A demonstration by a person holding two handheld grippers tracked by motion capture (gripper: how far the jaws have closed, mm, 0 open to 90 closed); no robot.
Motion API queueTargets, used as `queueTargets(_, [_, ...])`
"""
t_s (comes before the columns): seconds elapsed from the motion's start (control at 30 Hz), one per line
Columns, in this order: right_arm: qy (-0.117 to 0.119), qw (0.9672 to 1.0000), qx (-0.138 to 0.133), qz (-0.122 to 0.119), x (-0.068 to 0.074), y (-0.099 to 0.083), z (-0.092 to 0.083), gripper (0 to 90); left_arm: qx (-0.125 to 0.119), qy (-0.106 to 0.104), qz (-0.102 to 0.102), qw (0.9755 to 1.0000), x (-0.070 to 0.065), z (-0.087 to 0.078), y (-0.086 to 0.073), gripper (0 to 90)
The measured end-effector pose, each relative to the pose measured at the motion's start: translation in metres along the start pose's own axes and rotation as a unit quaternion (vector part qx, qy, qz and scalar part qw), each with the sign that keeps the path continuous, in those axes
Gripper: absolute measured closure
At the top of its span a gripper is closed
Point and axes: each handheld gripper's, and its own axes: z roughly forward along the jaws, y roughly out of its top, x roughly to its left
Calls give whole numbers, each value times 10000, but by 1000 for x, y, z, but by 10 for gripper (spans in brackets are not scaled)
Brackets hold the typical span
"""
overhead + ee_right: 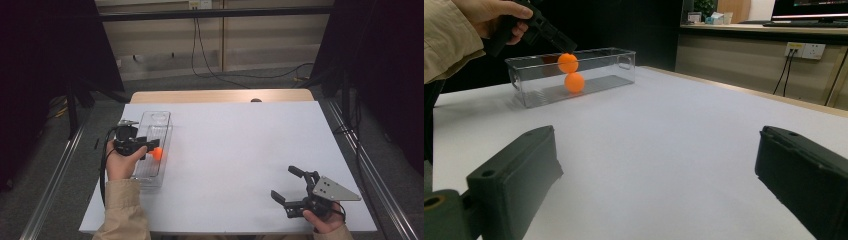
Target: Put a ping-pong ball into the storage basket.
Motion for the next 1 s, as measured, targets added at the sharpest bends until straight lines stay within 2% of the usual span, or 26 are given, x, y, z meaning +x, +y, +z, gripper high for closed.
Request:
queueTargets(0.53, [-9,10000,-1,1,0,0,0,30,-214,3,25,9998,-5,-4,0,284])
queueTargets(1.0, [-40,10000,-6,29,0,0,-1,29,-435,-126,104,9989,-9,-12,-1,225])
